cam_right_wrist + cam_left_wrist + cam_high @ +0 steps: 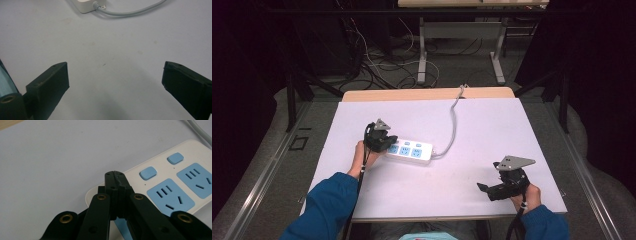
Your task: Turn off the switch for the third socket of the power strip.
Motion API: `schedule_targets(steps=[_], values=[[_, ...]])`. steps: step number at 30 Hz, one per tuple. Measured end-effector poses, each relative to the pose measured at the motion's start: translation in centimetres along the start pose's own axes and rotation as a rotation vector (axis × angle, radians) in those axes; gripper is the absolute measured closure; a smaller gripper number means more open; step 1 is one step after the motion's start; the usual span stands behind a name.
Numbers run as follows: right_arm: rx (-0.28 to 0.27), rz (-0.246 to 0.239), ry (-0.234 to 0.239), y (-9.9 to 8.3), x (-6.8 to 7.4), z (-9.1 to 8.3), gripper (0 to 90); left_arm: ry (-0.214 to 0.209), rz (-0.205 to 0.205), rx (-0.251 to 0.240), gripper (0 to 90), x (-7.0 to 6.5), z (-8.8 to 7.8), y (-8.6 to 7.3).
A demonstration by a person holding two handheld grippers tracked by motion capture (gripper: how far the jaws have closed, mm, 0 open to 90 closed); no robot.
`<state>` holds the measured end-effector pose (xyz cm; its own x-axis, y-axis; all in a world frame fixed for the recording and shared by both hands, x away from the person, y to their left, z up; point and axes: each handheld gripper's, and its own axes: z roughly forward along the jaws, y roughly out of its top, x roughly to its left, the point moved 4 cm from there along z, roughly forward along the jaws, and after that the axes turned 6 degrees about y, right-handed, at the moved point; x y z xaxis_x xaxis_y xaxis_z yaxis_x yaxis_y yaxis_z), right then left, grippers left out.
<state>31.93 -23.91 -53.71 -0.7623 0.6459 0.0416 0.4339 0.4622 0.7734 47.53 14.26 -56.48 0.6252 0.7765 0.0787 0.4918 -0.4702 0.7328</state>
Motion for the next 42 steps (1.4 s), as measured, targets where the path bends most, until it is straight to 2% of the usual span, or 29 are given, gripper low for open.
schedule_targets(steps=[20, 29, 42], values=[[0.002, 0.007, -0.005, -0.02, 0.0, 0.05, 6.8, -0.015, 0.001, 0.008, 90.0, 0.15, -0.05, -0.09], [0.0, 0.008, -0.005, -0.02, 0.01, 0.04, 6.9, 0.001, 0.005, 0.003, 90.0, -0.01, 0.04, -0.07], [0.002, 0.008, -0.003, -0.03, 0.01, 0.02, 6.9, 0.003, 0.009, 0.003, 90.0, 0.0, 0.05, -0.05]])
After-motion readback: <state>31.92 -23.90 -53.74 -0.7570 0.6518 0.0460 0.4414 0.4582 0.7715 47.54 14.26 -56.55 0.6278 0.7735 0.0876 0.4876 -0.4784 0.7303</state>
